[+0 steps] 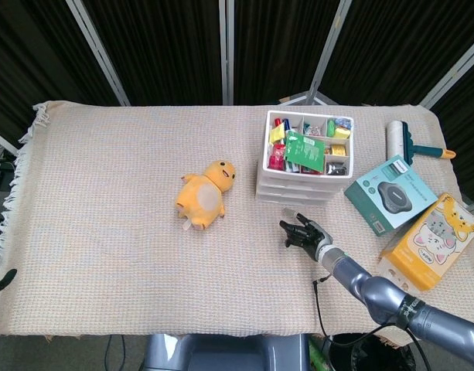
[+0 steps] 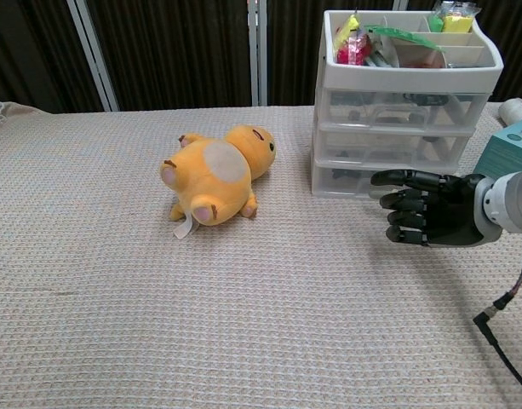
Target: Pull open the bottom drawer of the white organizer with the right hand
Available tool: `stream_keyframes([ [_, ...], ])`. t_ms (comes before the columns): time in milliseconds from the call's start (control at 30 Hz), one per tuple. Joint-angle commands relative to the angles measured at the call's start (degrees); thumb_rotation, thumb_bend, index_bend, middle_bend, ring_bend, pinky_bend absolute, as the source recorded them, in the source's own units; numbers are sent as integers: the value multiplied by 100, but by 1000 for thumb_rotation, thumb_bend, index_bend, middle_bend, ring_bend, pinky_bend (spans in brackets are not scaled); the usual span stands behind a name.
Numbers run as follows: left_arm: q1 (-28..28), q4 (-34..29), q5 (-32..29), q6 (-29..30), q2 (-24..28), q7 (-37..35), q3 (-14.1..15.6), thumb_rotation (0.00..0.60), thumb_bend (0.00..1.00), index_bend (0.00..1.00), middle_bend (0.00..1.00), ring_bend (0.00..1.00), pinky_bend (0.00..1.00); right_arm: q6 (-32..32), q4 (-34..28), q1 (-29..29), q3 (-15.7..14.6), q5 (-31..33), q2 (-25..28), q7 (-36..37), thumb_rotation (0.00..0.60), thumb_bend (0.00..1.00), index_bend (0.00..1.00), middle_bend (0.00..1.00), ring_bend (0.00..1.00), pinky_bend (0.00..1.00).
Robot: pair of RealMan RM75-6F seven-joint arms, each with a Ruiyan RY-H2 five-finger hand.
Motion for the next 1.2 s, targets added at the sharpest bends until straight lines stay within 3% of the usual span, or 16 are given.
stream_keyframes([
  [33, 6, 10, -26, -2, 11, -41, -12, 600, 60, 0, 0, 0, 0, -78, 119, 14, 44, -2, -41, 84, 600, 262, 186, 789, 848, 695],
  [667, -52, -34, -86, -119, 25, 30, -38, 600, 60, 0, 0, 0, 0, -249, 824, 212, -35, 340, -273, 476, 600, 264, 180, 788, 848, 691],
  [967, -72, -73, -152, -214, 60, 20, -32, 600, 60, 0, 0, 0, 0, -461, 1233, 264, 6, 687, -464, 822, 600, 268, 182, 788, 848, 690],
  [1200, -83, -104, -148, -247, 83, 52, -16, 600, 60, 0, 0, 0, 0, -692, 1446, 211, 165, 721, -605, 1023, 600, 273, 239, 788, 848, 688],
])
